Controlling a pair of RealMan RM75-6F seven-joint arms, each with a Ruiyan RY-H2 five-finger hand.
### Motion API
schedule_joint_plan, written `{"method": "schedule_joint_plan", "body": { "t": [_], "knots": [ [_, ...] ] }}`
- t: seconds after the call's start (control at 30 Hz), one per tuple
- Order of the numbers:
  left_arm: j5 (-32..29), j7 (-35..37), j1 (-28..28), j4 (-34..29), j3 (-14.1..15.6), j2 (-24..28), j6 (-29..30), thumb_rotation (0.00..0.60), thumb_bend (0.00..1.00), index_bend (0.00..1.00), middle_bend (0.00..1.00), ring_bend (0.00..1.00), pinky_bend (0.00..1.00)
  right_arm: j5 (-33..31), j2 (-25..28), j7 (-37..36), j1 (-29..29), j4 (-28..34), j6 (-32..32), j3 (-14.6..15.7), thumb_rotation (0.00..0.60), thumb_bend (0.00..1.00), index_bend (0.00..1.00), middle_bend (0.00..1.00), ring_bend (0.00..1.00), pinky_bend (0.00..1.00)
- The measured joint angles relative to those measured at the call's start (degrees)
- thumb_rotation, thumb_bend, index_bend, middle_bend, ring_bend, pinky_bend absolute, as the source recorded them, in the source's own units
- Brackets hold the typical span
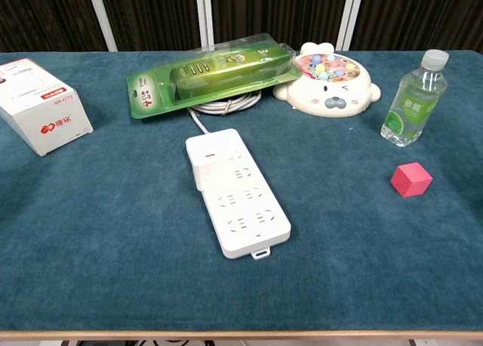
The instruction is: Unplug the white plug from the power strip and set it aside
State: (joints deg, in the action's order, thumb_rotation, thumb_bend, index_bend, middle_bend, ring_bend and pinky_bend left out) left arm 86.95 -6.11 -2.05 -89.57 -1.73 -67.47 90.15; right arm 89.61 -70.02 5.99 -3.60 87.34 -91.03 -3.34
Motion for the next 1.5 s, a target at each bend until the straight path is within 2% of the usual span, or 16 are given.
{"method": "schedule_joint_plan", "body": {
  "t": [0.3,0.8,0.87,0.97,1.07,1.23,1.5],
  "knots": [
    [0.29,0.14,-0.08,-0.21,0.32,-0.05,-0.6,0.6,0.0,0.0,0.0,0.0,0.0,-1.85,0.58,2.03,0.06,1.68,1.64,-0.38,0.6,0.3,0.0,0.0,0.0,0.0],
    [1.12,-0.8,-0.52,-1.23,0.94,-0.53,-1.86,0.6,0.0,0.0,0.0,0.0,0.0,4.79,0.55,-2.58,-0.94,1.14,1.96,2.15,0.6,0.3,0.0,0.0,0.0,0.01],
    [0.9,-0.82,-0.58,-1.24,0.93,-0.61,-2.16,0.6,0.0,0.0,0.0,0.0,0.0,6.48,0.2,-3.18,-1.34,0.33,1.78,2.46,0.6,0.35,0.0,0.0,0.0,0.03],
    [0.66,-0.99,-0.85,-1.35,0.82,-0.77,-2.7,0.6,0.0,0.0,0.0,0.0,0.0,9.08,-0.42,-3.35,-2.47,-0.76,2.17,3.03,0.6,0.55,0.0,0.01,0.0,0.06],
    [0.45,-1.31,-1.4,-2.01,0.52,-0.82,-3.41,0.6,0.0,0.0,0.0,0.0,0.0,11.66,-0.97,-2.63,-4.03,-0.82,3.37,3.59,0.6,0.65,0.0,0.02,0.0,0.06],
    [0.5,-2.79,-3.77,-5.22,-0.73,-0.19,-5.63,0.6,0.0,0.0,0.0,0.0,0.0,15.45,-2.1,0.97,-6.87,0.49,7.15,4.61,0.6,0.67,0.0,0.03,0.01,0.06],
    [-0.11,-7.45,-9.79,-13.94,-3.71,2.38,-12.5,0.6,0.0,0.03,0.0,0.0,0.0,18.75,-6.09,12.1,-11.5,5.71,17.91,6.11,0.6,0.68,0.0,0.04,0.01,0.07]
  ]
}}
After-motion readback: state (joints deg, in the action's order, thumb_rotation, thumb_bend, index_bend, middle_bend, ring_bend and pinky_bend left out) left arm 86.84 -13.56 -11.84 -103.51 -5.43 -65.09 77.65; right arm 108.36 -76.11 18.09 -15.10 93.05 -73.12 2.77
